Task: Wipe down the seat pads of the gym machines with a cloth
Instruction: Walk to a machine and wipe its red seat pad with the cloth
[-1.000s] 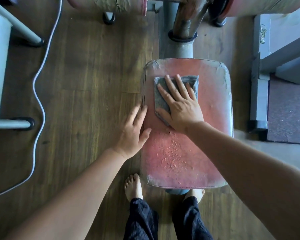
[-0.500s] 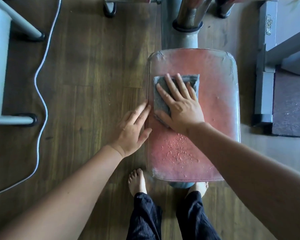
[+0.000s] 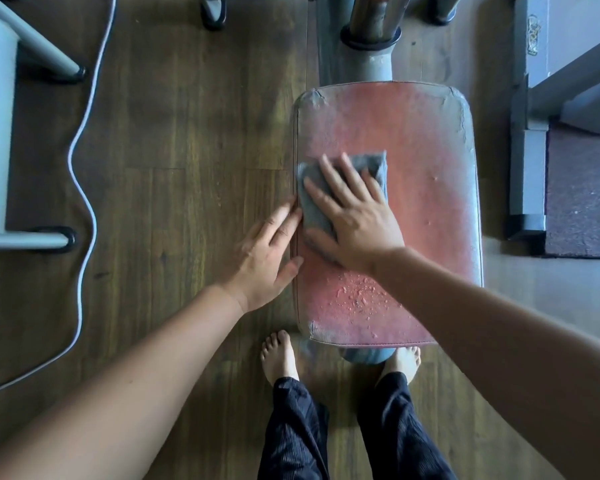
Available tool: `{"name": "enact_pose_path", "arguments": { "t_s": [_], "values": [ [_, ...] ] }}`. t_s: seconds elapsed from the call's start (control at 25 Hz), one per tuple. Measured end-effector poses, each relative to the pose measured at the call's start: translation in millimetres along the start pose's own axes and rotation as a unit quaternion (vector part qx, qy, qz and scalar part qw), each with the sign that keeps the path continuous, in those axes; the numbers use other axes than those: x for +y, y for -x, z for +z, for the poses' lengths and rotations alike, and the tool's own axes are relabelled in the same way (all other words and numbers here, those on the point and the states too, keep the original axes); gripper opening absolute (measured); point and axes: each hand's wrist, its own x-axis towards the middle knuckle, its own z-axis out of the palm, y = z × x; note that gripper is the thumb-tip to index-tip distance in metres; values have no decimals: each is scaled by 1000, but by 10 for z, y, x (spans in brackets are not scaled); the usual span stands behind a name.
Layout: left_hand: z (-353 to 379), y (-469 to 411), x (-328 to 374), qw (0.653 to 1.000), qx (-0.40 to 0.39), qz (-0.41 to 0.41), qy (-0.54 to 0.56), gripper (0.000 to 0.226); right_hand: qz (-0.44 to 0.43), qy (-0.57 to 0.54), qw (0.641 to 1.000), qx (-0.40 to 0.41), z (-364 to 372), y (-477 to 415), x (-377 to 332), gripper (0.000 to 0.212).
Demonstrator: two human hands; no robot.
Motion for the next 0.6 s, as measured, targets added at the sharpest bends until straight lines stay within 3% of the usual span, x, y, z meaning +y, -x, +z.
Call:
{"name": "enact_pose_path", "arguments": {
  "t_s": [0.12,0.28,0.4,0.52,0.6],
  "values": [
    [43,73,-5,1000,-2,1,12,73,-36,-1,999,-16,-23,-6,63,78],
    [19,131,20,999,18,7,-29,74,21,4,1000,2,-158,-539,197,79],
    [65,232,-10,1000,-11,10,-14,78,56,-16,998,6,3,-67,-116,79],
    [94,312,-2,1000,-22,15,6,83,11,-16,999,-28,133,649,-356,81],
    [76,348,31,1000,-21,13,-3,83,-19,-13,999,-36,122,624,-264,83]
  ]
}}
